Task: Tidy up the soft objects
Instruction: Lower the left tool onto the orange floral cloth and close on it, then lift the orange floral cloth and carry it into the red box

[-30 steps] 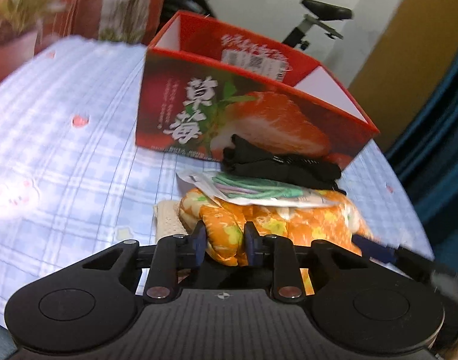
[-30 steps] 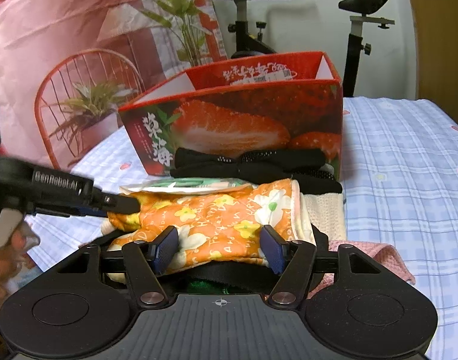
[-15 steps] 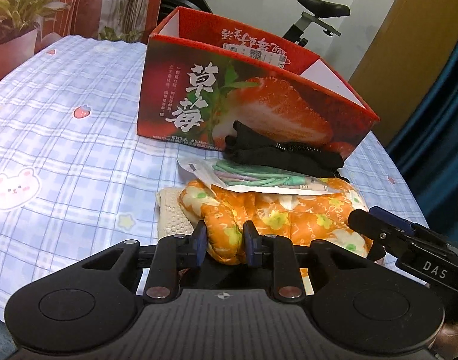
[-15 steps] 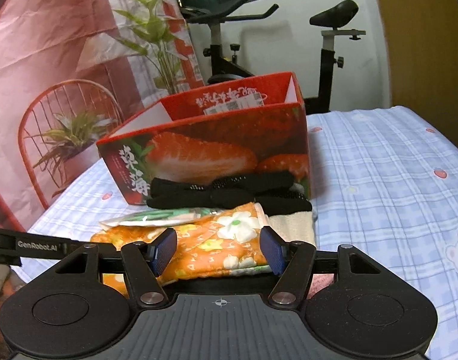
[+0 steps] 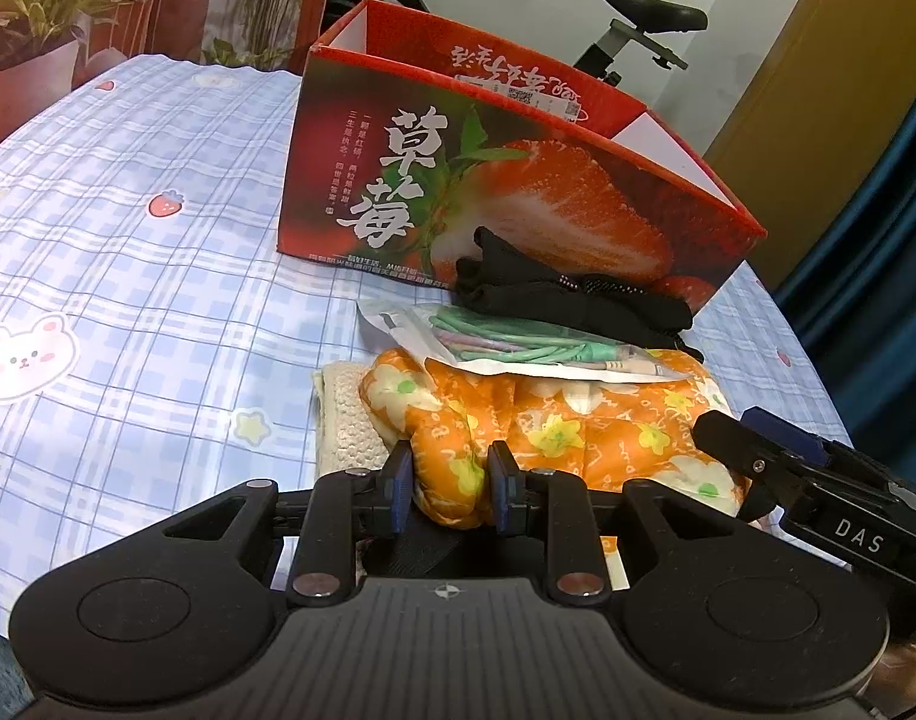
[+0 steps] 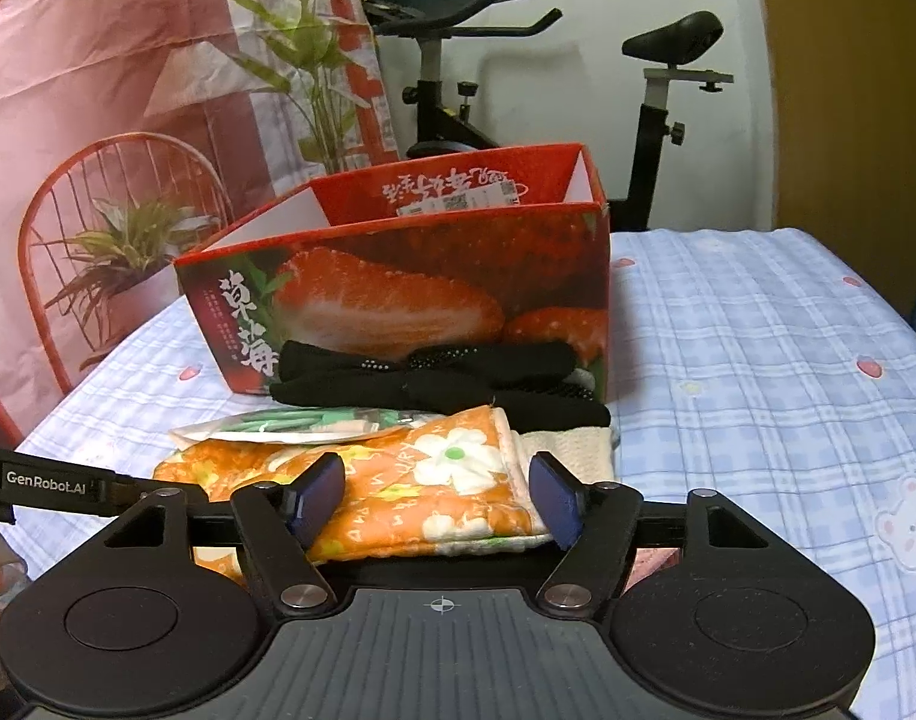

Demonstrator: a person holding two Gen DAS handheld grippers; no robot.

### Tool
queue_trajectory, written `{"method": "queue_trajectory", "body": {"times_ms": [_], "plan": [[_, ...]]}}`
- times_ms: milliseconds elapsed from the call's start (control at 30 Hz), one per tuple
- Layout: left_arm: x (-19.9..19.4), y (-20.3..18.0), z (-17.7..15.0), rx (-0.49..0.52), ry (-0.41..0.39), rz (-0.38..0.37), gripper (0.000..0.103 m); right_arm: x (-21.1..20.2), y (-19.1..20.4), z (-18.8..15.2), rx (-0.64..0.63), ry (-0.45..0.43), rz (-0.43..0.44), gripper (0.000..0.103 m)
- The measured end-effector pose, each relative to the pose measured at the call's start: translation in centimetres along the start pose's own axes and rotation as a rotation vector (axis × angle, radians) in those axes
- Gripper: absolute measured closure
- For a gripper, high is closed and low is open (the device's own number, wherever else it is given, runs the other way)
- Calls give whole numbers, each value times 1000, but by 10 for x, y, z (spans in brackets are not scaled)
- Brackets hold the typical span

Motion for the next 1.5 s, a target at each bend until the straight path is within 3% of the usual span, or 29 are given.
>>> {"method": "queue_trajectory", "body": {"times_ms": [433, 500, 567, 700, 833, 1067, 1500], "plan": [[1, 0, -1, -2, 2, -3, 75, 17, -5, 2, 9, 17, 11, 35], [0, -1, -1, 7, -5, 0, 76, 14, 4, 1, -62, 5, -8, 41], [-3, -2, 0, 20, -15, -3, 78, 10, 10, 2, -108, -5, -30, 57], [-9, -1, 2, 21, -33, -3, 80, 1, 11, 5, -138, -16, -54, 80], [-17, -3, 4, 31, -59, 2, 82, -7, 7, 7, -115, -29, -28, 86], [-44, -14, 9, 87, -153, 11, 83, -21, 12, 13, -128, -80, -5, 88], [-100, -23, 29, 102, -308, -28, 83, -64, 23, 35, -146, -197, 26, 89]]}}
Point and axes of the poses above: each gripper's, at about its wrist camera, not at the fingertips, and x roughly the way its jaws point, y to its left, z to its top, the point moved 1 cm from there along x, roughly the way its jaws point, and after that the axes turned 4 degrees about z, right-handed, at the moved point
